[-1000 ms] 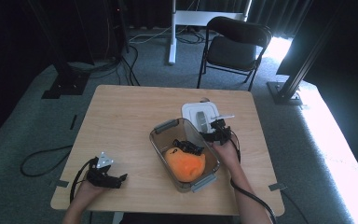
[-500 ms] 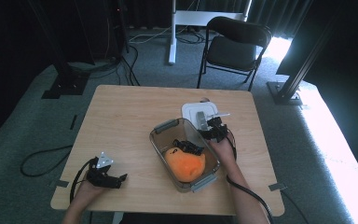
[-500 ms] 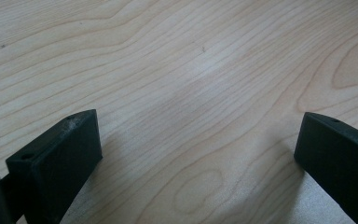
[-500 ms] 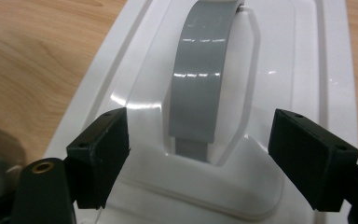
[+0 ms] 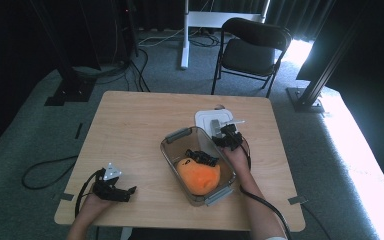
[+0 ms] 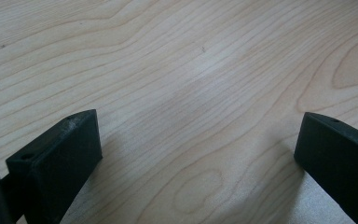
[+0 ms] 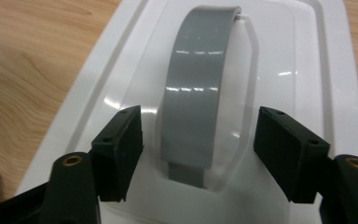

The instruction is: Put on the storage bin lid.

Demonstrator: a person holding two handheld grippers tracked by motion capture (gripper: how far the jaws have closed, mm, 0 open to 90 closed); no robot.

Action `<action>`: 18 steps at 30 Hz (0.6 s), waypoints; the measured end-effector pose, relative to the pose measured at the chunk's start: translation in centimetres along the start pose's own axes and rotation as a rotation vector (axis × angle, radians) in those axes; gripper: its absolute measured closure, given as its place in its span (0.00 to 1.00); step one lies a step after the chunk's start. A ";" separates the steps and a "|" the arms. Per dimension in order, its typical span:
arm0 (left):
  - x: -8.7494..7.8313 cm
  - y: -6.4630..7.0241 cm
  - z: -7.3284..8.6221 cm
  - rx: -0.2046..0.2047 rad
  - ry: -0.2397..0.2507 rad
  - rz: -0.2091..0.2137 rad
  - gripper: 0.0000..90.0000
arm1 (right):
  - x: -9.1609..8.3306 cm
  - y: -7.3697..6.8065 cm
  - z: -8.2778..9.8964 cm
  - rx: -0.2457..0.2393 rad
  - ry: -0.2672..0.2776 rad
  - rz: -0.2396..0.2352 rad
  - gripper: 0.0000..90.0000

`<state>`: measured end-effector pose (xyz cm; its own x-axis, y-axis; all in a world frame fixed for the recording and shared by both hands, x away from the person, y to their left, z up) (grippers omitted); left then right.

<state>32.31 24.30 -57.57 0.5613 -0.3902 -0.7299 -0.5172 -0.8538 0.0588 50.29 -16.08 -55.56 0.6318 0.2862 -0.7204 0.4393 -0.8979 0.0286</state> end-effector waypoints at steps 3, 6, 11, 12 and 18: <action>0.0 0.0 0.0 0.000 0.000 0.000 0.01 | 0.2 0.0 -0.2 0.002 0.007 -0.001 0.38; 0.0 0.0 0.0 -0.001 0.000 0.000 0.01 | 0.3 0.2 -0.3 -0.003 0.014 0.010 0.42; 0.0 0.0 0.0 0.000 0.000 0.000 0.01 | 0.4 0.3 -0.3 -0.018 0.010 0.009 0.58; 0.0 0.0 0.0 0.000 0.000 0.000 0.01 | 0.5 0.3 -0.2 -0.023 0.007 0.008 0.60; 0.0 0.0 0.0 -0.001 0.000 0.000 0.01 | 0.3 0.5 -0.1 -0.022 0.016 0.014 0.74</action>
Point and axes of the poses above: each handheld gripper's, and its own axes: x roughly forward along the jaws, z roughly out of its underside, y roughly to its right, the point moved 4 cm from there along x, roughly forward along the jaws, and after that the axes turned 6 degrees about -x, right-handed, at the moved point
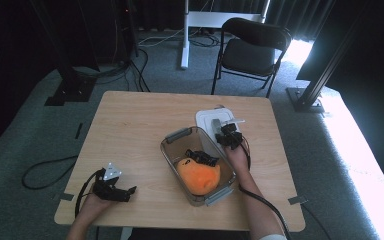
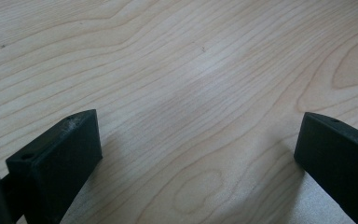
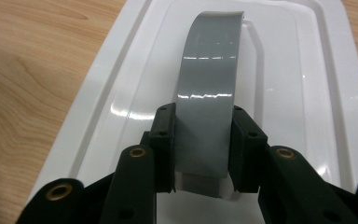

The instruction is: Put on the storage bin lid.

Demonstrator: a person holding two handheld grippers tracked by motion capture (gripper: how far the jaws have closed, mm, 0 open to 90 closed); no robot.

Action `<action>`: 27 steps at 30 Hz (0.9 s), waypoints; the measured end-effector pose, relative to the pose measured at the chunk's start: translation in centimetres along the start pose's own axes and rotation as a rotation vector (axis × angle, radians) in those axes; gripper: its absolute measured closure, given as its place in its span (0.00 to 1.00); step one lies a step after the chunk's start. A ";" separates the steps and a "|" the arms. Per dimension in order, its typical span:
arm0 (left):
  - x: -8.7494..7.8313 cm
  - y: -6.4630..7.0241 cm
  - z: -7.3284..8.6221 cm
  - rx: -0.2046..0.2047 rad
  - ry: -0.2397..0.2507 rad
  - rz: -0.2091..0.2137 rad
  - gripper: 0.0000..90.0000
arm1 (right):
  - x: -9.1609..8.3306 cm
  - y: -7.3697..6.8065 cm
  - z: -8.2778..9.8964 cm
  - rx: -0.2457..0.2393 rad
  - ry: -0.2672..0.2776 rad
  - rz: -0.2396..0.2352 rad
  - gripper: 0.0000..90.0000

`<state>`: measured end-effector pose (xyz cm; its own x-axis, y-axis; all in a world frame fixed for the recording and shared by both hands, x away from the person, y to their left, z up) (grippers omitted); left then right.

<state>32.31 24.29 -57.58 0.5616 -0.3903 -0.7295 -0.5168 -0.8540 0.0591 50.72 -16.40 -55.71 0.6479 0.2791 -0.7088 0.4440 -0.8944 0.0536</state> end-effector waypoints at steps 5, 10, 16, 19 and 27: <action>0.0 0.0 0.0 0.000 0.000 0.000 0.01 | -0.3 0.2 0.3 0.012 -0.002 -0.020 0.74; 0.0 0.0 0.0 0.000 0.000 0.000 0.01 | -1.1 0.3 0.4 0.015 0.009 -0.031 0.75; 0.0 0.0 0.0 0.000 0.000 0.000 0.01 | -2.0 0.8 0.7 0.010 0.012 -0.038 0.75; 0.0 0.0 0.0 0.000 0.000 0.000 0.01 | -2.5 1.2 0.9 0.024 0.022 -0.041 0.75; 0.0 0.0 0.0 0.001 0.000 0.001 0.01 | -4.0 1.8 1.5 0.024 0.032 -0.044 0.75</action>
Point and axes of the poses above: each handheld gripper's, and its own axes: x roughly forward along the jaws, z roughly out of its underside, y roughly to its right, the point moved 4 cm from there along x, roughly forward along the jaws, and after that the axes turned 6 degrees about -x, right-handed, at the moved point
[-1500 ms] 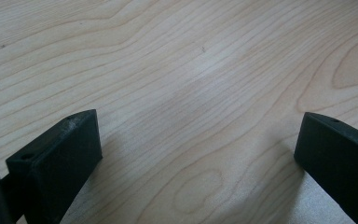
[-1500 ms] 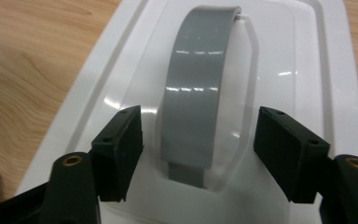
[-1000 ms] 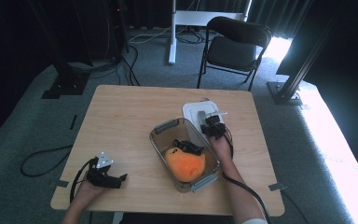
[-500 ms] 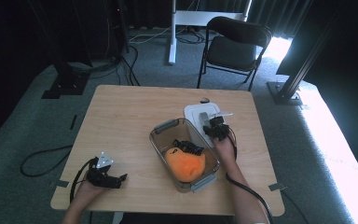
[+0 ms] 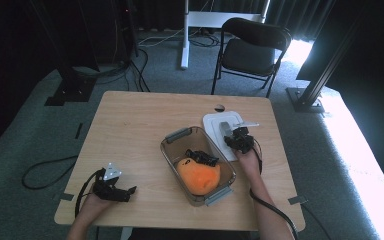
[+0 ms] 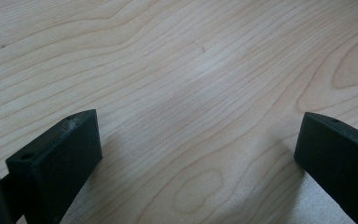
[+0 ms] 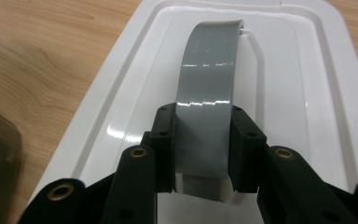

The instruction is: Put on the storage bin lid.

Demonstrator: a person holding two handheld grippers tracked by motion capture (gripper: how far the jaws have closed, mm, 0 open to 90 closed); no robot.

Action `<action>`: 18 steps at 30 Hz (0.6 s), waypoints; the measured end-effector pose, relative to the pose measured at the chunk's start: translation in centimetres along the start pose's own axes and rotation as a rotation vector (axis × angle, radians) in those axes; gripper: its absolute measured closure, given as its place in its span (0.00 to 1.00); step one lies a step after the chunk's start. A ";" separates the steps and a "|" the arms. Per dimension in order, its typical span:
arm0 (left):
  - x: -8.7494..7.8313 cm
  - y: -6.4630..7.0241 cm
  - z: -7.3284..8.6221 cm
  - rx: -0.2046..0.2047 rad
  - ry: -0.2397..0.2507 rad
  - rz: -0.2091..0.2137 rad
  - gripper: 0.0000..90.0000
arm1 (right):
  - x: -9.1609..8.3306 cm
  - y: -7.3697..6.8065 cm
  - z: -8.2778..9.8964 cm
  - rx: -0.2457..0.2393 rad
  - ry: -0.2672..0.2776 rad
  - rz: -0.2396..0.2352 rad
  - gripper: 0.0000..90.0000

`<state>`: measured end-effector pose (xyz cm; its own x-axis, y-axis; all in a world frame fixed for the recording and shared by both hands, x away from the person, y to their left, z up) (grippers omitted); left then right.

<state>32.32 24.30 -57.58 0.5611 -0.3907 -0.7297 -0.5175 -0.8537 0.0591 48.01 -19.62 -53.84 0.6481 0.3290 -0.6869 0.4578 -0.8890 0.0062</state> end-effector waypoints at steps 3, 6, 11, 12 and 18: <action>0.0 0.0 0.0 -0.001 0.001 0.000 0.01 | -0.4 0.2 0.2 -0.003 0.004 0.008 0.75; 0.0 0.0 0.0 0.000 0.000 0.000 0.01 | -1.2 0.7 0.7 -0.002 0.004 0.014 0.75; 0.0 0.0 0.0 -0.001 0.001 0.000 0.01 | -2.4 1.3 1.3 0.003 0.013 0.016 0.75; 0.0 0.0 0.0 0.000 0.000 0.000 0.01 | -2.6 1.4 1.4 0.003 0.016 0.020 0.75; 0.0 0.0 0.0 0.000 0.000 0.000 0.01 | -4.3 2.1 2.0 0.015 0.024 0.030 0.75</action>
Point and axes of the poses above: each handheld gripper's, and its own axes: x roughly forward along the jaws, z roughly out of its underside, y roughly to its right, the point moved 4 cm from there along x, roughly forward along the jaws, and after that the axes turned 6 degrees about -x, right-handed, at the moved point
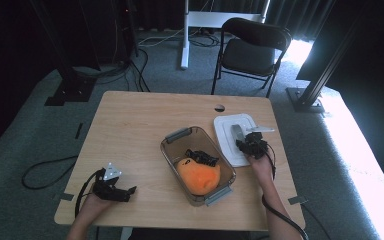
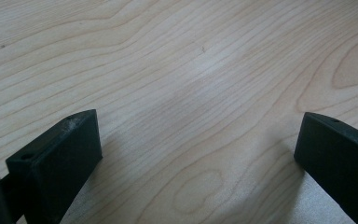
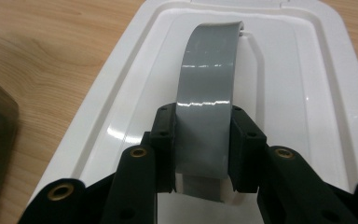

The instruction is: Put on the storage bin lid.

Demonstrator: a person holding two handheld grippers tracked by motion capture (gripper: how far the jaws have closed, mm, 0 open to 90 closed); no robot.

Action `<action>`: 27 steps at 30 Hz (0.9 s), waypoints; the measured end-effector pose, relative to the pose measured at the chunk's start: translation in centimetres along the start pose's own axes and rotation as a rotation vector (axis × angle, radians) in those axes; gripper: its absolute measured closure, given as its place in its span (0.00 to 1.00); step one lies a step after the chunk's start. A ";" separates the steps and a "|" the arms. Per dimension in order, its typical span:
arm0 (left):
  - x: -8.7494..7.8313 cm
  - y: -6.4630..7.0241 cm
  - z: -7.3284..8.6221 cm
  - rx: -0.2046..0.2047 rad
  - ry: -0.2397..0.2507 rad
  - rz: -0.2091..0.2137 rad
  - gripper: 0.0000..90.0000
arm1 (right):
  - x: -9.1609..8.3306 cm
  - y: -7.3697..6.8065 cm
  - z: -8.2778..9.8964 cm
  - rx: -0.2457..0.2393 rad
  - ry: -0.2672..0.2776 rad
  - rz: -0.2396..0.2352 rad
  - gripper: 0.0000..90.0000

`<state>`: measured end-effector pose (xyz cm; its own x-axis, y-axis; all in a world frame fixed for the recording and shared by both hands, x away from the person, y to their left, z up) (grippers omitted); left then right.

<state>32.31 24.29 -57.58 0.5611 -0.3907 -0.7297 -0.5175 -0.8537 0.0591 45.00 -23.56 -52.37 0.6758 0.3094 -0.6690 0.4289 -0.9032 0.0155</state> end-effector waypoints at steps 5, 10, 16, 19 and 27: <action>0.0 0.0 0.0 0.000 0.000 0.000 0.01 | -1.5 0.5 0.0 -0.005 0.011 0.013 0.75; 0.0 0.0 0.0 -0.001 0.000 0.000 0.01 | -2.9 1.0 -0.1 0.006 0.024 0.013 0.75; 0.0 0.0 0.0 0.000 0.000 0.000 0.01 | -4.1 1.0 -0.3 0.009 0.035 0.013 0.75; 0.0 0.0 0.0 -0.001 0.000 0.000 0.01 | -4.7 0.9 -0.5 0.013 0.048 0.008 0.75; 0.0 0.0 0.0 0.000 0.000 0.000 0.01 | -6.6 0.6 -1.4 0.003 0.069 0.013 0.75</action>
<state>32.31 24.29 -57.58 0.5612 -0.3906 -0.7297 -0.5173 -0.8537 0.0591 41.67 -25.72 -46.87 0.7214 0.3171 -0.6156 0.4178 -0.9083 0.0216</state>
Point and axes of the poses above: each handheld gripper's, and its own axes: x roughly forward along the jaws, z roughly out of its underside, y roughly to its right, the point moved 4 cm from there along x, roughly forward along the jaws, and after that the axes turned 6 degrees about -x, right-handed, at the moved point
